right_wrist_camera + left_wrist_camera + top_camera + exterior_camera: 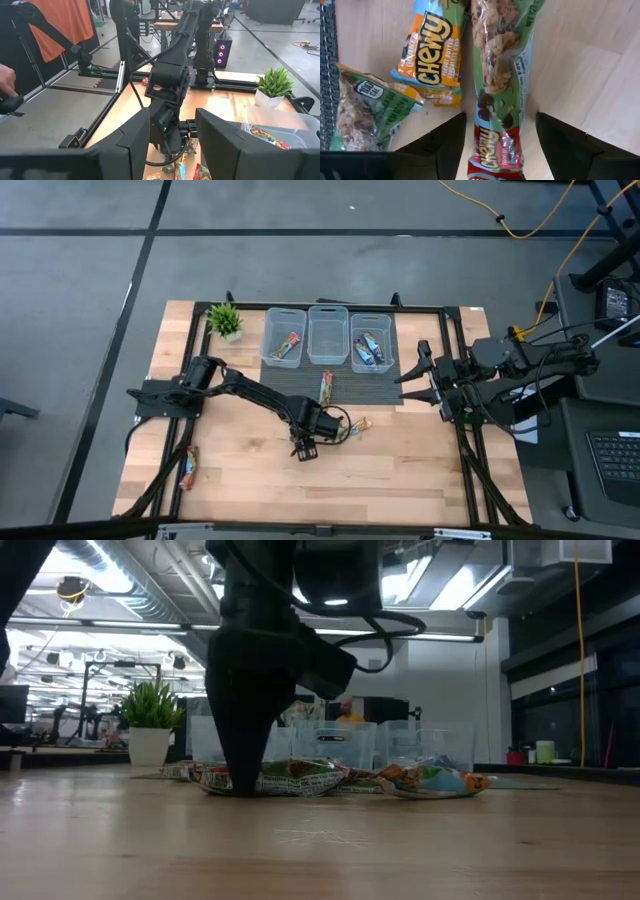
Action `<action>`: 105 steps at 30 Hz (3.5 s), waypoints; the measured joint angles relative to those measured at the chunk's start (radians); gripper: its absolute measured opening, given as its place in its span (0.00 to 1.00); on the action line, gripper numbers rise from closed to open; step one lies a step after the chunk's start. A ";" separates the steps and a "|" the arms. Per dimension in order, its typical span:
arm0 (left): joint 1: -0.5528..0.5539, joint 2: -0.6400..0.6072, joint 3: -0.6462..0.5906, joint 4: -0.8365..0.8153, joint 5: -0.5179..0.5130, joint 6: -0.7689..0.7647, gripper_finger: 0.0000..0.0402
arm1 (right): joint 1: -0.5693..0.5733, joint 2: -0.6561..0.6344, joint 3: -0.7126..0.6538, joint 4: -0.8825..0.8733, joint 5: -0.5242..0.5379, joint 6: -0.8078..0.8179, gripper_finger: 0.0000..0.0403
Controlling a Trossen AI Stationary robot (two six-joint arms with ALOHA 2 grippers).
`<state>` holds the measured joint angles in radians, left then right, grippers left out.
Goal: Pick and place Granola Bars by type
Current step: Put the bottom middle red snack bar into the left transparent bin
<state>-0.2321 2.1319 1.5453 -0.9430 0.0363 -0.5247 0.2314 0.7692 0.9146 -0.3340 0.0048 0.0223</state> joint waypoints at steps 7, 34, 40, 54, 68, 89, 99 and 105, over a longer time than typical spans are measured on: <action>0.000 0.007 0.002 -0.011 -0.019 -0.012 0.48 | 0.000 0.000 0.000 0.000 0.000 0.001 0.40; 0.006 -0.285 -0.003 -0.006 -0.090 -0.245 0.06 | 0.000 0.000 0.000 -0.001 0.000 -0.001 0.40; 0.028 -0.485 -0.003 0.004 -0.240 -0.247 0.08 | 0.000 0.000 0.000 -0.001 0.001 -0.003 0.40; 0.015 -0.870 -0.001 0.155 -0.536 0.125 0.08 | 0.000 0.000 0.000 0.000 0.001 0.016 0.40; 0.023 -0.896 -0.001 0.149 -0.578 0.225 0.09 | 0.000 0.000 0.000 0.000 0.002 0.026 0.40; 0.725 -0.970 -0.001 -0.027 -0.161 0.616 0.09 | 0.000 0.000 0.000 0.000 0.172 0.089 0.40; 0.893 -0.900 -0.001 -0.079 -0.051 0.602 0.09 | 0.000 0.000 0.000 0.000 0.261 0.164 0.40; 0.885 -0.779 -0.001 -0.146 -0.036 0.593 0.10 | 0.000 0.000 0.000 0.000 0.265 0.210 0.40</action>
<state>0.6524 1.3528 1.5448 -1.0888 0.0002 0.0681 0.2317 0.7689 0.9146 -0.3342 0.2695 0.2325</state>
